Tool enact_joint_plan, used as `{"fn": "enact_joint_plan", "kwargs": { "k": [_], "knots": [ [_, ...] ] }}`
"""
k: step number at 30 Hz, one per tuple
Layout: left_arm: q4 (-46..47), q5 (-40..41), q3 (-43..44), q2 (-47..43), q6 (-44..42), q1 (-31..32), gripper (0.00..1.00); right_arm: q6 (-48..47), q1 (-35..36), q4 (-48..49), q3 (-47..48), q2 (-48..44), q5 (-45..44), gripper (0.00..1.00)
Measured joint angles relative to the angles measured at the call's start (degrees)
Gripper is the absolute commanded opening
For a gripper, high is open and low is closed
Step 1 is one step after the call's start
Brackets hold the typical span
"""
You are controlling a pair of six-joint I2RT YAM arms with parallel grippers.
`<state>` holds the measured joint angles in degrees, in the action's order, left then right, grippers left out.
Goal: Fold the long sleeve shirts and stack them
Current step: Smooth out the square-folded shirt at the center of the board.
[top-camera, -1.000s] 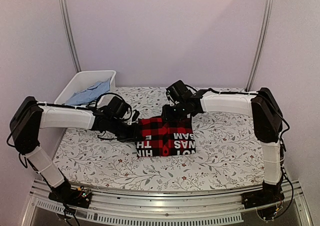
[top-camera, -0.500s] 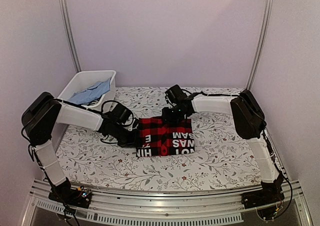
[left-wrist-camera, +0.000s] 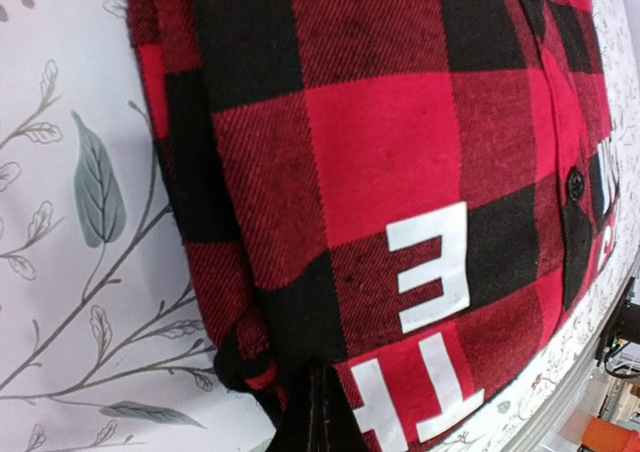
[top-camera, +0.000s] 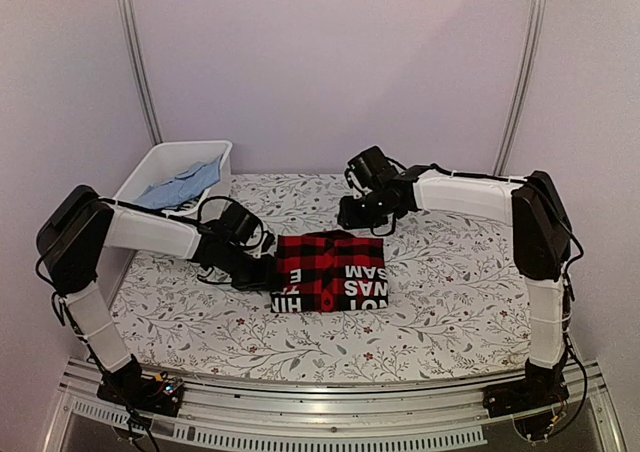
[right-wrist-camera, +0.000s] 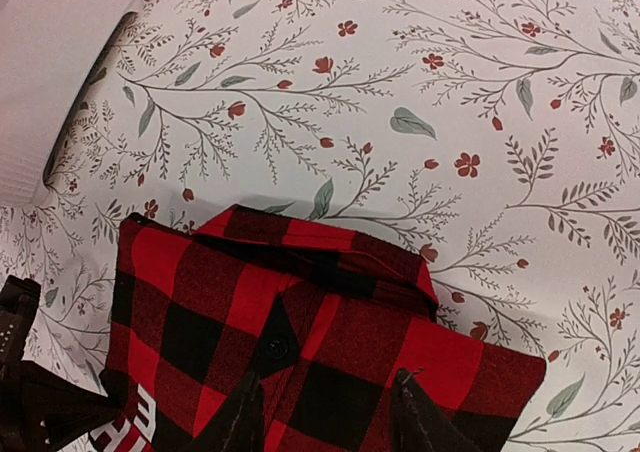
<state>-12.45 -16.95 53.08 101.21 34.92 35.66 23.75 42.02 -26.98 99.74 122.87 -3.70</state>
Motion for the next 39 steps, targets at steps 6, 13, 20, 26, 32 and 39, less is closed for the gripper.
{"fn": "enact_joint_plan", "kwargs": {
  "k": [6, 13, 20, 26, 32, 39],
  "knots": [
    [-0.55, 0.11, 0.0, -1.27, 0.04, -0.09, 0.0, 1.49, -0.04, 1.6, -8.26, -6.34, -0.28, 0.28],
    [-2.1, 0.24, 0.09, -2.12, 0.04, -0.11, 0.0, 2.01, -2.8, 2.75, -10.03, -0.07, 1.92, 0.29],
    [-3.39, 0.57, 0.15, -4.83, 0.07, -0.35, 0.05, 1.75, -4.68, 1.95, -6.91, 2.97, 2.6, 0.37],
    [-3.39, -0.02, 0.15, -7.85, 0.52, -2.36, 0.13, 1.55, -1.77, -1.16, -7.85, -0.79, -0.79, 0.41],
    [-3.15, -1.27, 0.11, -8.41, 1.14, -4.09, 0.18, 3.69, 7.28, -2.8, -11.74, -9.51, -2.8, 0.42],
    [-1.68, -3.26, -0.11, -8.31, 1.53, -5.53, 0.21, 8.76, 14.62, -3.96, -13.49, -8.98, -3.78, 0.47]
  ]
}}
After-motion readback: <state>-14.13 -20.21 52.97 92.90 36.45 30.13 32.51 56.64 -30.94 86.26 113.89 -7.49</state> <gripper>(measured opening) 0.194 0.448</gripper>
